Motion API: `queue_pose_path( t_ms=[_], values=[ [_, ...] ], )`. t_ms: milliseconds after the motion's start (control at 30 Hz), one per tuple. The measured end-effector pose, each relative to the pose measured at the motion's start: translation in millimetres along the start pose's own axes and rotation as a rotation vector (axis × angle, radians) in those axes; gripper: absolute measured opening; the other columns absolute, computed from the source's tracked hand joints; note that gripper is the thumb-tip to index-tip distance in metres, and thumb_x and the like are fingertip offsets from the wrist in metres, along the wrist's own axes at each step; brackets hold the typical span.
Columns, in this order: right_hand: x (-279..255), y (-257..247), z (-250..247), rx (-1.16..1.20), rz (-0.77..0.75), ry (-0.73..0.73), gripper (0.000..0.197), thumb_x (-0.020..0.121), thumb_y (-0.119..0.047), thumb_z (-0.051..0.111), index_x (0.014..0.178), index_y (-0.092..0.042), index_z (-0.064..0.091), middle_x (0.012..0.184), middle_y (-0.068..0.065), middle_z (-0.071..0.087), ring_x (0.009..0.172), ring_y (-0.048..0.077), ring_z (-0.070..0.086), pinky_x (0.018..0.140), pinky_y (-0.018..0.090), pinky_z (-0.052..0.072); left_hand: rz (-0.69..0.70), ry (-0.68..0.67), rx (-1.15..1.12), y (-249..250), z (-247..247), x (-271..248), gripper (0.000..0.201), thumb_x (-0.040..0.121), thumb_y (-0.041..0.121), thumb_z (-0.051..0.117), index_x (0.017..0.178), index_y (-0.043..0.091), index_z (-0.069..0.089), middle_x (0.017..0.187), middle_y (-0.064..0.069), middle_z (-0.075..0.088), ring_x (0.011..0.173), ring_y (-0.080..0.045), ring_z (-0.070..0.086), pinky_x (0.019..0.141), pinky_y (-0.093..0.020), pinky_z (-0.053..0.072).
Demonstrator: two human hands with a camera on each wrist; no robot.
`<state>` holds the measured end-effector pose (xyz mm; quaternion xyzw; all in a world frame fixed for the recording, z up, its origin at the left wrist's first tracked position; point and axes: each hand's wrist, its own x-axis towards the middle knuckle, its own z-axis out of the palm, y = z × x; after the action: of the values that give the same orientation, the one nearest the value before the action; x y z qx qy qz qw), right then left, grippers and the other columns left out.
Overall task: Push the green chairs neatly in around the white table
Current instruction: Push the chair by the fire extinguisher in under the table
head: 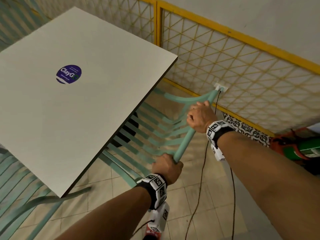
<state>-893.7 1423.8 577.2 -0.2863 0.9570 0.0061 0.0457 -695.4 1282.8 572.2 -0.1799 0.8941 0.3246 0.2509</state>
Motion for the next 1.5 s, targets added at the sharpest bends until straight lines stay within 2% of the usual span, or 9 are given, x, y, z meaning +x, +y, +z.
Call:
queue_pose_path(
  t_ms=[67,167,233,300,400,533,733,900,1500],
  values=[
    [0.3,-4.4,1.3,0.086,0.245,0.080,0.025,0.081,-0.041,0.049,0.091,-0.023,0.063,0.111,0.003,0.056,0.108,0.028,0.049,0.093,0.049,0.034,0.062,0.097,0.052,-6.1,-1.7,-7.5,0.047,0.079,0.067,0.047,0.095,0.024,0.054,0.098,0.003,0.050,0.085,-0.022,0.055,0.082,-0.042,0.050],
    [2.5,-16.6,-6.1,0.500,0.874,0.162,0.057,0.090,-0.040,0.054,0.140,-0.019,0.036,0.144,0.014,0.035,0.126,0.038,0.041,0.099,0.054,0.038,0.078,0.122,0.100,-14.3,-3.3,-25.6,0.051,0.086,0.074,0.029,0.101,0.028,0.046,0.100,0.004,0.045,0.090,-0.020,0.049,0.084,-0.042,0.048],
    [6.4,-33.5,-14.8,0.932,1.213,0.129,0.061,0.097,-0.042,0.045,0.146,-0.013,0.024,0.143,0.021,0.038,0.121,0.042,0.049,0.092,0.050,0.044,0.092,0.065,0.100,-16.6,-3.5,-33.1,0.046,0.092,0.068,0.023,0.103,0.028,0.043,0.101,0.002,0.046,0.089,-0.020,0.050,0.080,-0.040,0.046],
    [9.3,-49.6,-18.5,1.130,1.323,0.137,0.051,0.102,-0.044,0.036,0.139,-0.010,0.031,0.132,0.024,0.052,0.111,0.042,0.058,0.079,0.044,0.044,0.082,0.011,0.023,-14.8,-6.7,-33.8,0.043,0.096,0.063,0.021,0.103,0.027,0.043,0.103,-0.001,0.051,0.084,-0.020,0.053,0.074,-0.037,0.044],
    [13.0,-58.2,-11.6,1.134,1.323,0.223,0.045,0.105,-0.045,0.029,0.131,-0.010,0.038,0.125,0.023,0.059,0.107,0.042,0.062,0.074,0.041,0.042,0.118,0.023,0.047,-13.6,-12.2,-33.2,0.045,0.095,0.065,0.016,0.103,0.029,0.042,0.095,0.001,0.058,0.076,-0.018,0.056,0.070,-0.038,0.048],
    [16.1,-54.2,-6.9,1.087,1.324,0.207,0.047,0.104,-0.048,0.025,0.126,-0.009,0.039,0.118,0.022,0.063,0.100,0.041,0.064,0.080,0.046,0.051,0.244,0.059,0.135,-13.6,-10.0,-31.6,0.041,0.098,0.061,0.013,0.102,0.031,0.041,0.078,0.007,0.054,0.064,-0.013,0.051,0.063,-0.032,0.043],
    [26.6,-40.7,-9.7,1.052,1.325,0.214,0.047,0.103,-0.049,0.026,0.126,-0.011,0.041,0.115,0.020,0.064,0.098,0.040,0.065,0.084,0.048,0.053,0.290,0.056,0.077,-1.7,-5.4,-19.2,0.039,0.098,0.059,0.015,0.098,0.031,0.043,0.079,0.006,0.054,0.066,-0.015,0.054,0.066,-0.036,0.049],
    [13.8,-52.1,-5.1,1.057,1.359,0.172,0.046,0.104,-0.047,0.026,0.129,-0.011,0.038,0.116,0.021,0.063,0.097,0.039,0.065,0.071,0.041,0.046,0.299,0.041,0.081,-19.8,-6.8,-30.5,0.038,0.099,0.059,0.017,0.097,0.031,0.043,0.080,0.007,0.054,0.067,-0.014,0.054,0.064,-0.033,0.047],
    [19.4,-48.1,-1.8,1.073,1.336,0.189,0.048,0.104,-0.045,0.026,0.134,-0.010,0.035,0.122,0.023,0.060,0.101,0.041,0.063,0.076,0.043,0.046,0.291,0.048,0.033,-18.8,-7.9,-24.9,0.040,0.098,0.060,0.021,0.092,0.029,0.045,0.076,0.006,0.055,0.064,-0.016,0.055,0.063,-0.038,0.052]
  ],
)
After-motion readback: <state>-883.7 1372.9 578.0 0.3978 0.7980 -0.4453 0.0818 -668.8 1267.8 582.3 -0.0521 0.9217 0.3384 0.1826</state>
